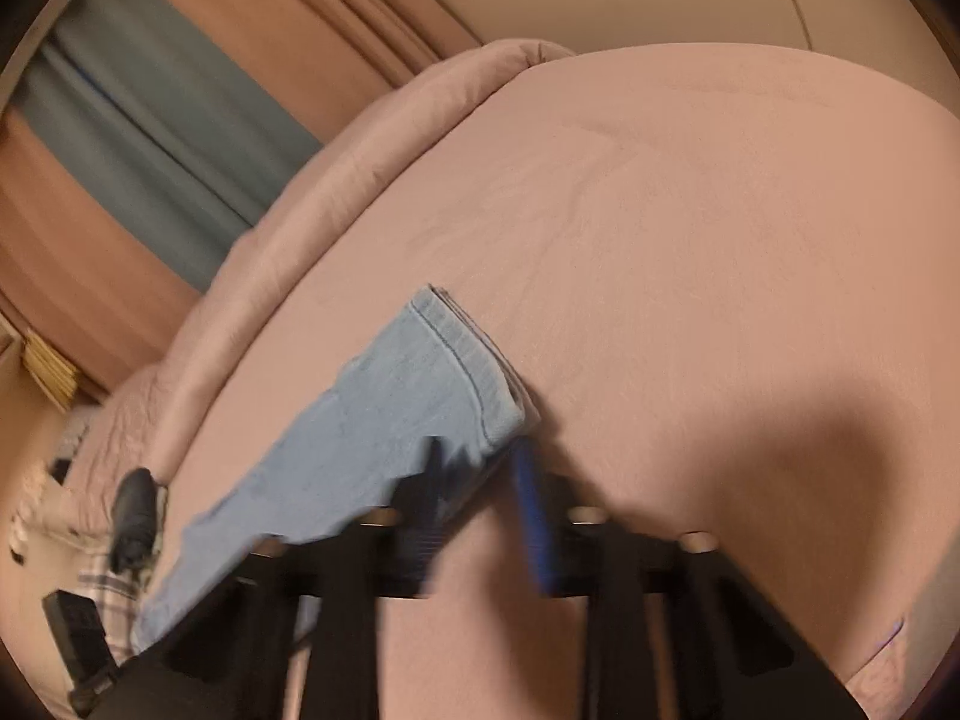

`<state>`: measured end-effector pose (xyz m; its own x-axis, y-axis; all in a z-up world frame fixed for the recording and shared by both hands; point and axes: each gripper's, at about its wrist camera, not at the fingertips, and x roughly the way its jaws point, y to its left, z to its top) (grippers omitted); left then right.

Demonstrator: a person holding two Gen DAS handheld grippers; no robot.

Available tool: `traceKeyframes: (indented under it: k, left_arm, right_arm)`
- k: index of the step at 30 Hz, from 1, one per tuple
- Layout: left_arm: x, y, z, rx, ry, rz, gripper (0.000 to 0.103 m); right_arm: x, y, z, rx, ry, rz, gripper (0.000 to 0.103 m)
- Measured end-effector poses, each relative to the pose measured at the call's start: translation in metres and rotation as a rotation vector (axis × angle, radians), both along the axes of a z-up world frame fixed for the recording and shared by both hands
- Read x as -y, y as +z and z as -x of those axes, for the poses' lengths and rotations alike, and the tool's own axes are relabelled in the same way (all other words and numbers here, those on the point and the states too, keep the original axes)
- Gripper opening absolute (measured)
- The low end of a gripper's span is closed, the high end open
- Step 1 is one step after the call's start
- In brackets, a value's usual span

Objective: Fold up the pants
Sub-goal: 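Grasp the folded leg edge with the right tool and lift it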

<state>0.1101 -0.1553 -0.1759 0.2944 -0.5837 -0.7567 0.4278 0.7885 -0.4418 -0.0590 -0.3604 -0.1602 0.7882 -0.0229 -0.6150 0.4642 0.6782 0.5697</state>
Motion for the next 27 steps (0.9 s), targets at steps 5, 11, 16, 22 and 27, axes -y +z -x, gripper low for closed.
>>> traceKeyframes:
  k: [5, 11, 16, 22, 27]
  left_arm:
    - [-0.007, -0.003, -0.005, -0.014, 0.027, 0.0, 0.087]
    - [-0.011, -0.003, -0.009, -0.013, 0.056, 0.002, 0.087]
    - [-0.014, -0.003, -0.008, -0.013, 0.048, -0.014, 0.087]
    - [-0.016, 0.003, -0.009, -0.012, 0.055, -0.006, 0.087]
    - [-0.004, 0.007, -0.012, -0.015, 0.027, 0.031, 0.087]
  right_arm:
    - [0.004, 0.028, -0.008, 0.044, 0.052, 0.064, 0.01]
    - [0.003, 0.058, 0.003, 0.208, 0.055, 0.044, 0.009]
    - [0.02, -0.017, 0.001, -0.013, -0.012, -0.114, 0.009]
    - [0.026, -0.013, 0.016, 0.014, -0.042, -0.15, 0.012]
    - [0.024, -0.011, 0.039, 0.047, -0.062, -0.201, 0.06]
